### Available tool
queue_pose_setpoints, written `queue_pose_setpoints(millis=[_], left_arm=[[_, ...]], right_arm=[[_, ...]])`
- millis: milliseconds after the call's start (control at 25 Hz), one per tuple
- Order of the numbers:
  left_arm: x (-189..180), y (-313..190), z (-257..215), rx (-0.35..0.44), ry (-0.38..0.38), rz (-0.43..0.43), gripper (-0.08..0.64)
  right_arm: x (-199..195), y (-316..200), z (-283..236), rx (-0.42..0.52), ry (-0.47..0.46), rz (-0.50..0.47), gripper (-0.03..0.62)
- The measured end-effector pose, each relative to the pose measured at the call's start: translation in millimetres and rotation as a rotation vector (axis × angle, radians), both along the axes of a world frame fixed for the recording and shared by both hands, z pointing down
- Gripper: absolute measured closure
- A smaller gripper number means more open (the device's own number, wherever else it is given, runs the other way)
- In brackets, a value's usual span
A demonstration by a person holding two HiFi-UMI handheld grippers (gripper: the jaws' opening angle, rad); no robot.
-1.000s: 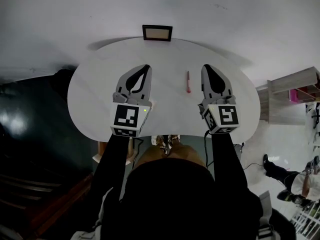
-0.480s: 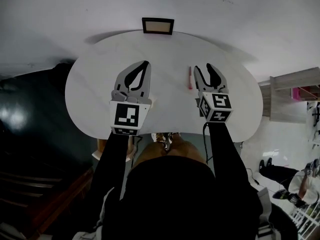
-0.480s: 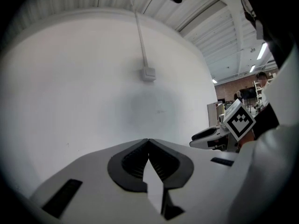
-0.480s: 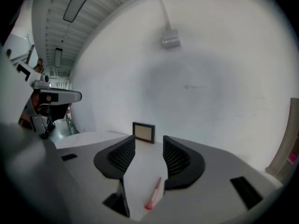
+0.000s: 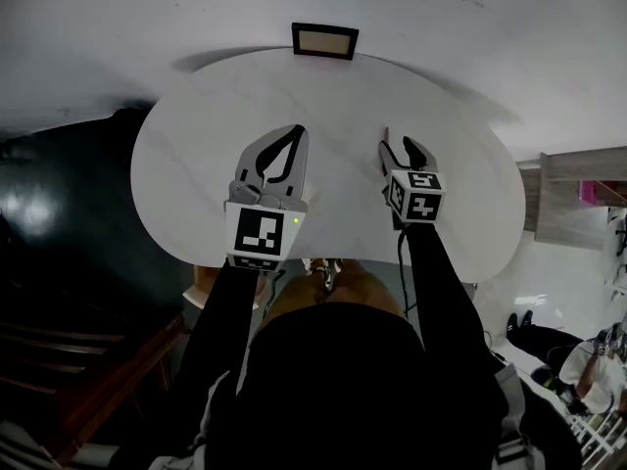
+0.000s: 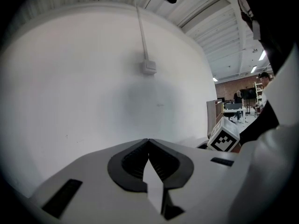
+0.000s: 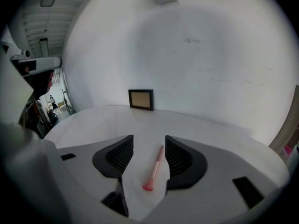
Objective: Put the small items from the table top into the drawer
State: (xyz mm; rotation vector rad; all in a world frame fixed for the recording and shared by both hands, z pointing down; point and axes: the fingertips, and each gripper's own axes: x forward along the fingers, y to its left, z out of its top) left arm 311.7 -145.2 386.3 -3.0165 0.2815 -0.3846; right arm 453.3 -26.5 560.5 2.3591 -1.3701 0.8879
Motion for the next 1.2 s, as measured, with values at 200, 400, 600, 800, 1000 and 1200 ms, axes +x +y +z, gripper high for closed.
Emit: queue_pose_setpoints(millis=[200,400,600,800,1000,1200], left_arm=[[-3,-6,6,0.001,-0.022,-0.012,0.544],[-5,-14,11,-0.007,-0.035,-0.036,0.545],[-7,-15,15,-0.015,-0.042,-0.043,0.545],[-3,-14,17,-0.01,-0.05,-0.046,0.545],[2,-17,9,0.006,-0.03,-0.059,0.545],[13,-18,-5,0.029,0.012,-0.063,0.545]], right_arm=[[-1,5,41,-0.081,-0.093,0.015,0.367],[-1,11,77,-0.189,-0.161,0.022,0.368],[2,22,91,-0.32,-0.155,0.007,0.529],[2,19,91,-0.267,-0.181,-0.01,0.529],[10,7,48,-0.132,-0.082,-0.021,0.529],[25,2,-4,-0.009,0.03,-0.023,0.529]])
